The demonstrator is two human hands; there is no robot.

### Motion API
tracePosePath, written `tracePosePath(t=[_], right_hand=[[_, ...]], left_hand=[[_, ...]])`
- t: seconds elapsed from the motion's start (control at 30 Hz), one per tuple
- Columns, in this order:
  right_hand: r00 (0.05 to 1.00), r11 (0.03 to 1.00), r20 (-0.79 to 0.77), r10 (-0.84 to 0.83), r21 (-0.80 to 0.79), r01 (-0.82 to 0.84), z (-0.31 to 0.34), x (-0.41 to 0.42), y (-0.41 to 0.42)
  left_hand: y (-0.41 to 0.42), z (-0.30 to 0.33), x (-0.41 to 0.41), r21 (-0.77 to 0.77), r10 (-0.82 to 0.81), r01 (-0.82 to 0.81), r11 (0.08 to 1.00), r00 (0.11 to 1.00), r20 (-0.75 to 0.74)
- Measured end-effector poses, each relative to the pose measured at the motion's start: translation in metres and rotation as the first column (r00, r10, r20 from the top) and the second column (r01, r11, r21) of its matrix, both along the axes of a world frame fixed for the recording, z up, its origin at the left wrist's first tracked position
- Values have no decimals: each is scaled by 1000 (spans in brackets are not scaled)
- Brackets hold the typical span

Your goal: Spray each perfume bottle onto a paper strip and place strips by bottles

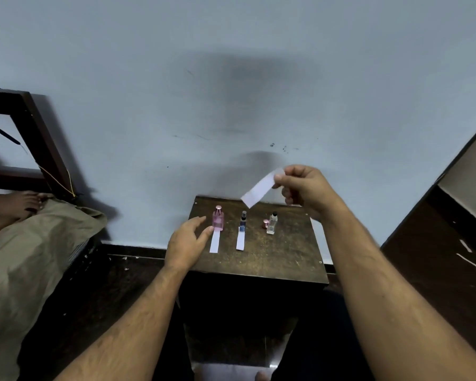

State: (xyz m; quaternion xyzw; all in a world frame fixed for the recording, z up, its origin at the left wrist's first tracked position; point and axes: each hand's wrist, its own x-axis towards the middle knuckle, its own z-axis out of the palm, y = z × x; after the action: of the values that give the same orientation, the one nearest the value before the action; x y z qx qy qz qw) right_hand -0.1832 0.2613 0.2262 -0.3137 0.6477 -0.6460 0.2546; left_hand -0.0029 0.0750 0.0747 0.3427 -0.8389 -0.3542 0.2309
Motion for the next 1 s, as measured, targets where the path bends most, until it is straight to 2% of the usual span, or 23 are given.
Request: tracePosePath(t=[0.07,0.1,0.13,0.17,0.2,0.23,0.27,0.3,0.37,0.43,0.53,0.63,0.67,0.7,0.73,0.77,0.8,0.9,1.0], right_hand=[[971,981,205,121,-171,-86,9,-2,-1],[953,975,264,147,-203,-94,9,-2,-1],[981,992,179,78,-109,-59,3,-2,-3],[994,992,-102,-31,122,43,-10,-3,-7],[886,898,-462,-37,374,232,-28,-8,-11],[757,770,-654,8,487,413,-42,-9,-13],[692,709,-722,6,491,506,-52,-10,-13],[731,754,-682,-14,473,456,-55,-9,-14],[892,916,-447,-74,323,238,-50,-11,-17],[971,982,-235,-47,165,87,-34,-9,-15],[997,998,-46,66,-8,-66,-12,-4,-14],[978,992,181,107,-92,-91,-13,-8,-18],[993,1000,114,21,-2,-21,-21,-9,-21],[991,978,-108,-78,183,97,-36,-12,-24],[930,900,-349,-118,358,249,-51,-14,-27],[863,827,-489,-130,426,366,-63,-13,-29],[864,831,-479,-157,408,377,-70,-11,-30],[959,946,-200,-202,212,244,-73,-10,-28],[992,979,-73,-102,169,113,-55,-8,-25]], left_hand=[[2,-6,-4,-58,-16,18,998,1000,23],[3,-10,-5,-95,-25,29,995,999,45],[3,-13,-5,-138,-29,38,990,997,68],[3,-17,-5,-183,-26,42,982,996,88],[2,-19,-5,-228,-20,44,973,994,105],[1,-22,-6,-267,-19,54,962,991,131],[1,-25,-6,-297,-22,71,952,986,167],[0,-30,-5,-327,-15,80,942,980,198],[-2,-38,-4,-377,-2,100,921,968,253],[-2,-49,-1,-377,1,123,918,950,311],[-4,-58,-1,-353,17,108,929,943,331],[-6,-59,-2,-341,47,72,937,943,330],[-7,-59,-1,-341,50,70,938,942,331],[-6,-60,-1,-341,46,75,937,942,332],[-6,-60,-1,-342,39,82,936,942,333],[-5,-60,-1,-345,32,90,934,942,334],[-5,-61,-1,-350,30,95,932,942,334],[-6,-62,0,-355,27,102,929,940,340],[-6,-63,1,-349,27,94,932,944,328]])
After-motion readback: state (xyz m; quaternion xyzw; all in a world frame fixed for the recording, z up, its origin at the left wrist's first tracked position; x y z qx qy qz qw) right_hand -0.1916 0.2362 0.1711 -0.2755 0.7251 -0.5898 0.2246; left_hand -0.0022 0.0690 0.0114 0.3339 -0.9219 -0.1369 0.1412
